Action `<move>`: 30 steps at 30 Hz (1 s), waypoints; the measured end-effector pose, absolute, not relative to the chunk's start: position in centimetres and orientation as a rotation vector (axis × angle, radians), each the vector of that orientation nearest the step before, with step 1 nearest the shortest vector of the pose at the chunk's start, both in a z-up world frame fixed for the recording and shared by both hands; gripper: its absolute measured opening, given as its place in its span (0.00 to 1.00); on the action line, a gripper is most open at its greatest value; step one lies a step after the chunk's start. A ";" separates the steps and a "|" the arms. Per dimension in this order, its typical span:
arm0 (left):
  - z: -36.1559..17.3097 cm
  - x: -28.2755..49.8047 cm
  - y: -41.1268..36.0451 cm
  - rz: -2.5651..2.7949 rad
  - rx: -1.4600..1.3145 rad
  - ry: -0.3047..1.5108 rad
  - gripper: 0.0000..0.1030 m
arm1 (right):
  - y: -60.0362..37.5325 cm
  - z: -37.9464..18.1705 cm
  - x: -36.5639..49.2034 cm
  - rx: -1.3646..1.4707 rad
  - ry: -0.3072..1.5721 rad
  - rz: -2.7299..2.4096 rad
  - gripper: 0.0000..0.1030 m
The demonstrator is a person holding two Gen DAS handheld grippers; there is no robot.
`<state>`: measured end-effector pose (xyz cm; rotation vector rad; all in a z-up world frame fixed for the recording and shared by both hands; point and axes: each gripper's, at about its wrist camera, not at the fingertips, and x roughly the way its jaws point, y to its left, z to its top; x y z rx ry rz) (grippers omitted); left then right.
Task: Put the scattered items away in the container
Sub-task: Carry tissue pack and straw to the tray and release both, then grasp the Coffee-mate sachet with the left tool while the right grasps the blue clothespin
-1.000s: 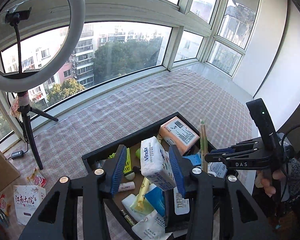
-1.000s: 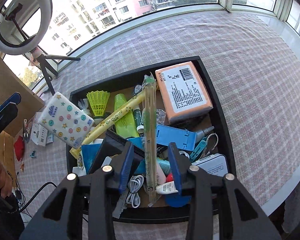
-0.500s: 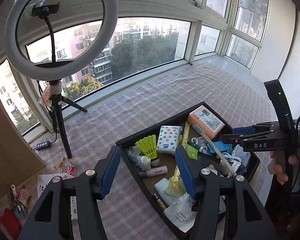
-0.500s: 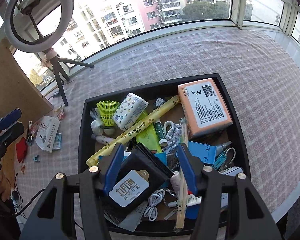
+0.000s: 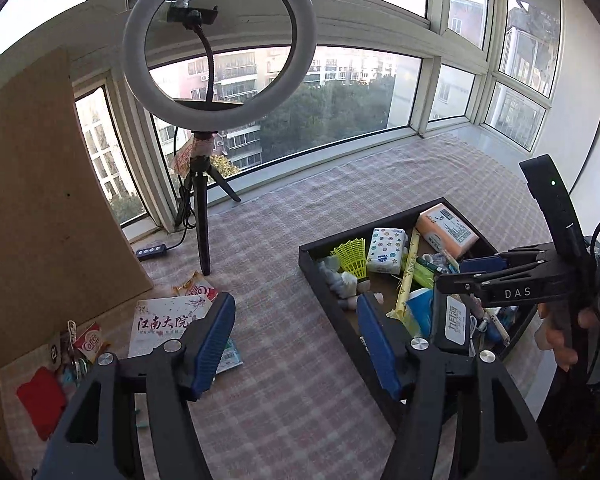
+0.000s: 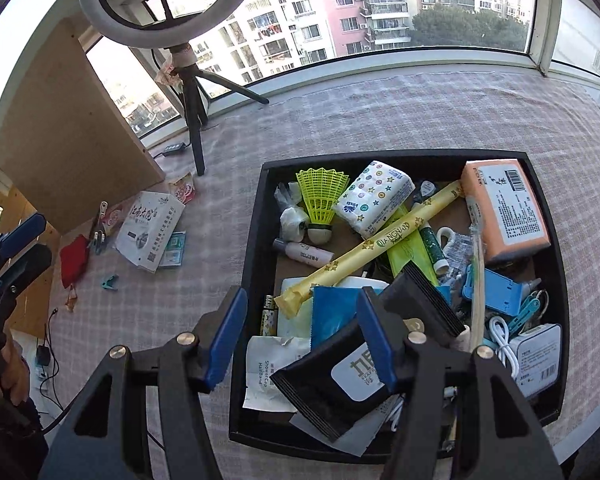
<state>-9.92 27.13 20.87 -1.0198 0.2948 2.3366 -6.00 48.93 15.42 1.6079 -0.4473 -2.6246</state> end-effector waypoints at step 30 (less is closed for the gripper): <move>5.3 -7.2 -10.5 2.715 -1.652 -0.002 0.66 | 15.3 9.2 -11.5 1.338 0.527 -2.023 0.58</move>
